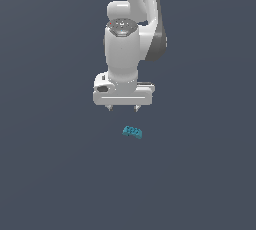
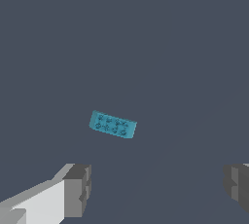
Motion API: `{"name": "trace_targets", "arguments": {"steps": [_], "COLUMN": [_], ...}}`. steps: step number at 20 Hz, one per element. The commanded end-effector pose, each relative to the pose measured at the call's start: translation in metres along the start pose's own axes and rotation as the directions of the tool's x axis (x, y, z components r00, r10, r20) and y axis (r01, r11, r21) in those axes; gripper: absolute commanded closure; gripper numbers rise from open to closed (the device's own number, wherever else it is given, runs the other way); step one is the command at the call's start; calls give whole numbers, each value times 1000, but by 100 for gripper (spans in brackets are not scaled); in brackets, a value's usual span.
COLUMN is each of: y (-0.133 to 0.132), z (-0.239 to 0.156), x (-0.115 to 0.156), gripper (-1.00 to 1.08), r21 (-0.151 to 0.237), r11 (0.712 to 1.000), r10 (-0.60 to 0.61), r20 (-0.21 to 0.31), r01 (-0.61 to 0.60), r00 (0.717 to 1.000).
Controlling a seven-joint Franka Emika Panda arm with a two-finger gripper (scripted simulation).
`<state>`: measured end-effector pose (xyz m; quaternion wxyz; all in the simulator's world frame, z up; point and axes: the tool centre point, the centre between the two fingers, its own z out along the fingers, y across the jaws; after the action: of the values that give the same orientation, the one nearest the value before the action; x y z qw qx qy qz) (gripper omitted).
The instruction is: Pick up the object and move it to a goal position.
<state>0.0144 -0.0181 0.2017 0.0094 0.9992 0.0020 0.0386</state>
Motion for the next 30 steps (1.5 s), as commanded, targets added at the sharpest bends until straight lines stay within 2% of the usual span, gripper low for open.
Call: {"name": "trace_targets", "arguments": {"steps": [1,20,30], "y": [0,-6,-9], "z": [0,3,17], "x": [0,-1,0], "gripper": [-92,-92,-92], "r21": [0,-1,-2], "r11": [1000,997,978], "r10": [0,-71,-208], "r20": [0,8,18], "r01": [0,71,208], "r00": [1000,997,978]}}
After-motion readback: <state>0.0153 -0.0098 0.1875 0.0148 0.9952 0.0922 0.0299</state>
